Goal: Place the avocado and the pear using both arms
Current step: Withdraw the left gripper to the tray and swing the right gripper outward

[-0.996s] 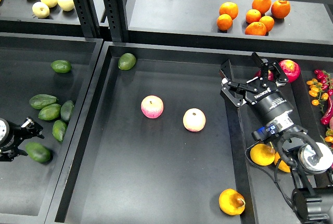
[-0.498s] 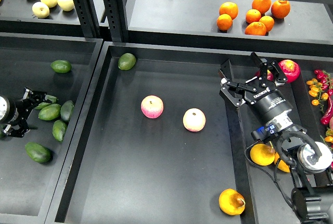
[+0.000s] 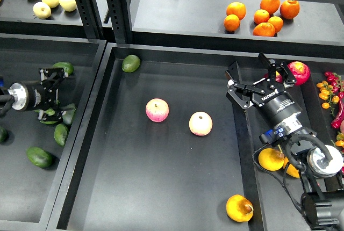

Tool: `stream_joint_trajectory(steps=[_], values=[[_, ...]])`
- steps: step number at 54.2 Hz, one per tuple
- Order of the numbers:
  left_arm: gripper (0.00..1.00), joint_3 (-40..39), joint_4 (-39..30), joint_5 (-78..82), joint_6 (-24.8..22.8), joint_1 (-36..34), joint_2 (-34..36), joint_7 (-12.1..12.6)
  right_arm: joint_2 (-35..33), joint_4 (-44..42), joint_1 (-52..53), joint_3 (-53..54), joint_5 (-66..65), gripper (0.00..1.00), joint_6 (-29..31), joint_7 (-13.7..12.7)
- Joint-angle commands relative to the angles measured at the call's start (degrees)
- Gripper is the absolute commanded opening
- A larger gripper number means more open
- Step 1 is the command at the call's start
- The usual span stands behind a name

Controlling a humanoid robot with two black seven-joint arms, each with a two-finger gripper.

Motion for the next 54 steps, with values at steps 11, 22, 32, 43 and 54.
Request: stream_joint_trajectory(steps=[11, 22, 32, 43, 54], values=[[0.99, -10.8, 0.2, -5.0, 0.0, 2.6, -9.9, 0.0, -2.6, -0.2, 0.0, -3.3, 0.2, 1.00, 0.1, -0.4], [0.99, -15.6, 0.2, -9.7, 0.0, 4.2, -15.2, 0.0, -9.4, 0.0, 0.4, -6.1, 0.3, 1.00, 0.1, -0.8], [0.99, -21.0, 0.2, -15.0, 0.0, 6.1, -20.0, 0.0, -18.0, -0.1, 0.8, -10.3, 0.3, 1.00, 0.2, -1.1], [0.99, -27.0, 0.0, -16.8, 0.0, 9.1, -24.0, 0.0, -25.7, -0.1, 2.5, -14.5, 0.4, 1.00, 0.4, -3.6], [0.99, -32.3, -0.7, -16.8, 0.0, 13.0, -27.8, 0.0, -33.3, 0.0, 4.7, -20.8, 0.5, 1.00, 2.5, -5.4]])
